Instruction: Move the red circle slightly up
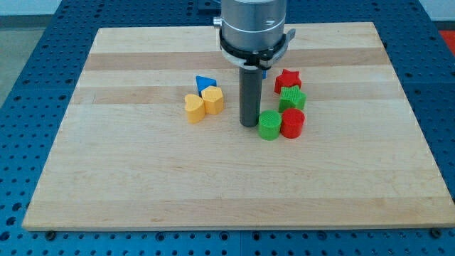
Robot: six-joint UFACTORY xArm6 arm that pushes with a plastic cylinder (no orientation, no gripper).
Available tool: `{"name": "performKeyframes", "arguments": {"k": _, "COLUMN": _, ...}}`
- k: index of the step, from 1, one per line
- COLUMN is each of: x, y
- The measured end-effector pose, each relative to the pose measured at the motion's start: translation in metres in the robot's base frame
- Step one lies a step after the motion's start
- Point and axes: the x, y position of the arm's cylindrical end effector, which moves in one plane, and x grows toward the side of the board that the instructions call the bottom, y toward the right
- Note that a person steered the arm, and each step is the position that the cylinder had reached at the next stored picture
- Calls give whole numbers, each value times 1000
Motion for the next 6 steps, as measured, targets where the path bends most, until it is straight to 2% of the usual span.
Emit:
{"name": "performKeyframes", "arguments": {"k": 3, "x": 97, "y": 20}}
{"name": "performKeyframes", "arguments": {"k": 4, "x": 85, "y": 85}}
{"name": "performKeyframes", "arguments": {"k": 5, "x": 55, "y": 98}}
{"name": "performKeyframes", "arguments": {"k": 6, "x": 26, "y": 83}}
